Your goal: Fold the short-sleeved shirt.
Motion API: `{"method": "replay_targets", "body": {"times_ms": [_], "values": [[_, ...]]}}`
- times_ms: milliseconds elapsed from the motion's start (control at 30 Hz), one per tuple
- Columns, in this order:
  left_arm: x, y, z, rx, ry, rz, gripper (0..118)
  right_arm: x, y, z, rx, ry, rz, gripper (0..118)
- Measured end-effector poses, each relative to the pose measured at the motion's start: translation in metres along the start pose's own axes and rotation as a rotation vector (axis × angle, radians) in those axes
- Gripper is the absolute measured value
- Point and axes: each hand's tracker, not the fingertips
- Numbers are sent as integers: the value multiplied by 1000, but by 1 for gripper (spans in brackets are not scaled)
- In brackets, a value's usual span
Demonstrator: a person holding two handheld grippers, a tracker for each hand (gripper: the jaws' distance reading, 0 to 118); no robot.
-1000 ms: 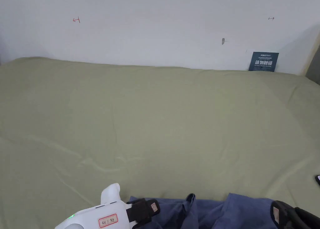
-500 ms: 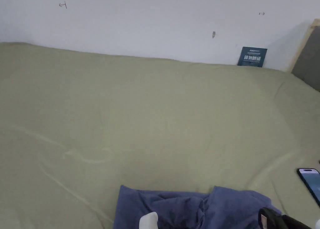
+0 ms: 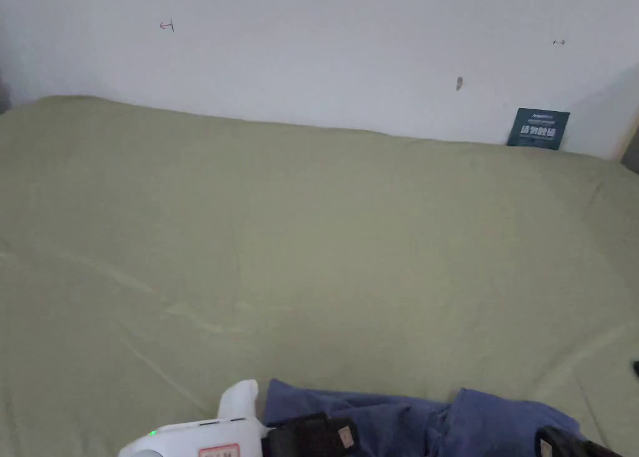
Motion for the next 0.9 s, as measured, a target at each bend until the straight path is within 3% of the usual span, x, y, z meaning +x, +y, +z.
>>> {"method": "replay_targets", "body": {"times_ms": [167,233,367,400,433,467,500,567,633,767,900], "values": [[-40,24,33,8,120,125,112,-2,5,-6,9,19,3,0],[-51,22,22,-52,97,186,112,-2,5,-6,10,23,6,0],[-48,16,5,-5,0,203,108,0,3,-7,1,29,-6,0],[-47,11,-3,-46,-37,222,100,1,2,-7,0,28,-13,0],[-46,10,-10,-71,-53,230,79,1,1,-8,-2,27,-19,0],[-44,9,-16,-77,-51,217,15,2,0,-9,-7,28,-26,0],[-41,8,-18,-73,0,195,11,2,0,-9,-13,28,-32,0],[-45,8,-26,-75,220,163,10,2,-1,-9,-14,26,-33,0],[-61,9,-20,-43,29,318,10,2,-1,-7,-14,24,-29,0],[-39,31,5,-43,178,130,10,4,4,-7,-17,20,-12,0],[-25,67,73,50,221,118,10,7,12,-13,5,8,4,0]]}}
